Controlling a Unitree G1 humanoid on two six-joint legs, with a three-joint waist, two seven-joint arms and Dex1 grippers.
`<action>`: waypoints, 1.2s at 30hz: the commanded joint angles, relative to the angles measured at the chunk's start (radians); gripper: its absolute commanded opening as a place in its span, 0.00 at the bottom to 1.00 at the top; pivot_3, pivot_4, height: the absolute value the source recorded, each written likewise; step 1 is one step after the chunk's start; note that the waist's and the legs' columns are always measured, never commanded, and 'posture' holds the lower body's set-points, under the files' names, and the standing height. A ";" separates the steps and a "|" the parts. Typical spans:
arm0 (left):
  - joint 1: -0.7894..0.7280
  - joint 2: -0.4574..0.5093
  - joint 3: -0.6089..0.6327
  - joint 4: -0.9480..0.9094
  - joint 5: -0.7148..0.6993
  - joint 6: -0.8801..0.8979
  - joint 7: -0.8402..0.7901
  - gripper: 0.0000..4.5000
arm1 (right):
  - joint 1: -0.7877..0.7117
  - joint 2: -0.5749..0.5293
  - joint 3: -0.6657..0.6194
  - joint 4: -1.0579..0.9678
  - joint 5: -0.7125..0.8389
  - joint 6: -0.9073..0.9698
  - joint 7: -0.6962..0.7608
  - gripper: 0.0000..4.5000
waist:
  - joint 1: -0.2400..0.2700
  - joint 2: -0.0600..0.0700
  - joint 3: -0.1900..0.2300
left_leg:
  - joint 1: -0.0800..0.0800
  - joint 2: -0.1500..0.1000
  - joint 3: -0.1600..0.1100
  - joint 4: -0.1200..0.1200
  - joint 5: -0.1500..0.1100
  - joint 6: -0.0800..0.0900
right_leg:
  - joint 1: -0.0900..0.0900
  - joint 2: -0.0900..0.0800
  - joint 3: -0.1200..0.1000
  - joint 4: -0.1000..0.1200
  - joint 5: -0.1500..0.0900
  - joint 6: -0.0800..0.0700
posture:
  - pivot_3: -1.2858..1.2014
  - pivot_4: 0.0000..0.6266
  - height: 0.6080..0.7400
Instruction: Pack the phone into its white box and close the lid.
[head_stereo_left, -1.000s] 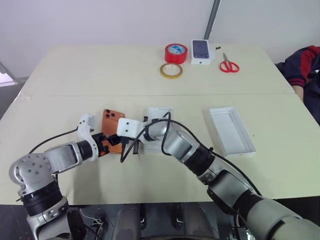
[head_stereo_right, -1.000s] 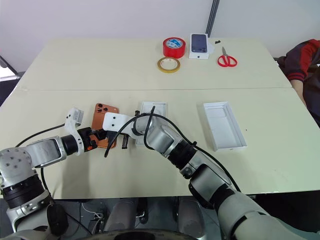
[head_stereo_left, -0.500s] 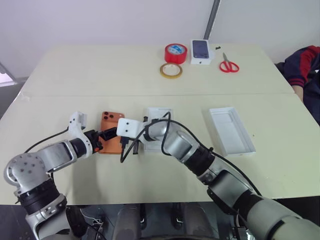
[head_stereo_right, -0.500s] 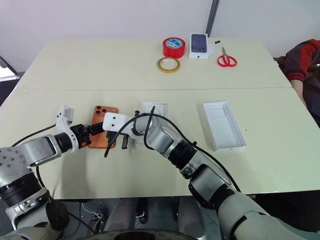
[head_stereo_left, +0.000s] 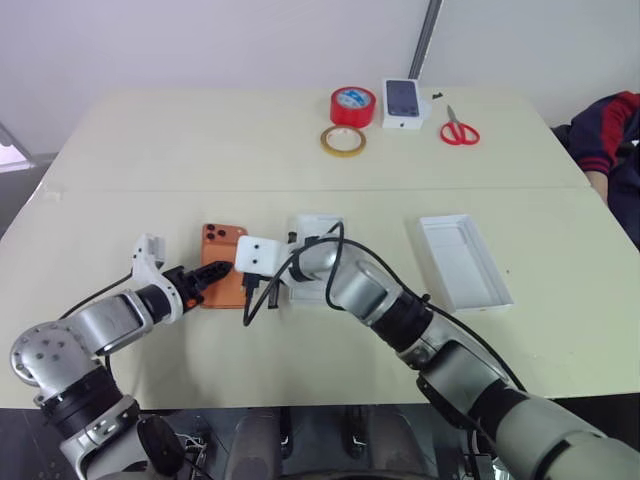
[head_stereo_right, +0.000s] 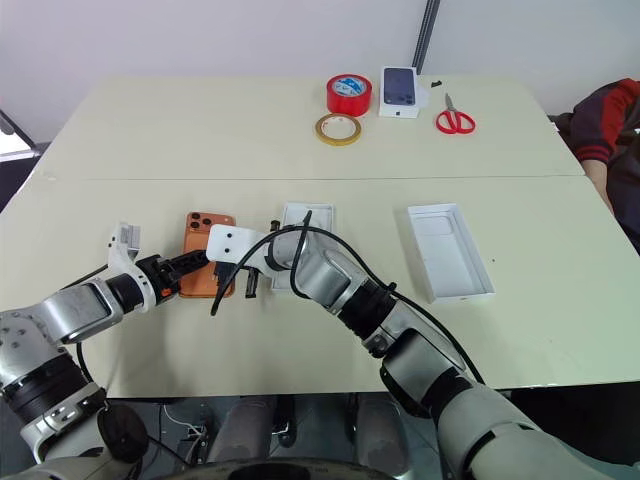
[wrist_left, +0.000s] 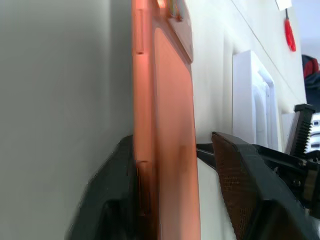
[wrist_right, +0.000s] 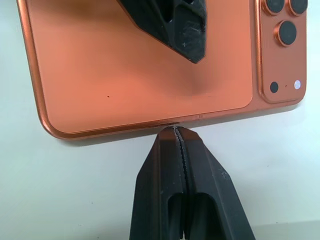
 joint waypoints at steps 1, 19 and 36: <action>-0.027 0.001 0.040 -0.006 -0.063 -0.004 0.022 0.10 | -0.012 -0.011 -0.040 -0.090 0.015 0.018 0.010 0.00 | 0.002 -0.001 0.000 | 0.000 0.000 0.000 0.000 0.000 0.000 | 0.000 0.000 0.000 0.000 0.000 0.000 | 0.52 0.24 0.97; 0.000 -0.055 -0.358 -0.107 -0.621 -0.432 0.454 0.01 | 0.171 -0.352 -0.511 -0.513 0.408 0.247 0.191 0.00 | 0.013 -0.004 0.002 | -0.002 -0.003 0.000 0.000 -0.001 0.002 | 0.002 -0.006 0.000 -0.006 0.000 -0.001 | 0.52 0.24 0.97; -0.044 -0.060 -0.688 0.050 -0.554 -0.595 0.378 0.01 | 0.373 -0.625 -0.660 -0.500 0.504 0.166 0.164 0.00 | 0.014 -0.003 0.003 | -0.002 -0.002 0.000 0.001 0.001 0.006 | 0.002 0.000 0.000 -0.007 0.000 -0.001 | 0.52 0.24 0.97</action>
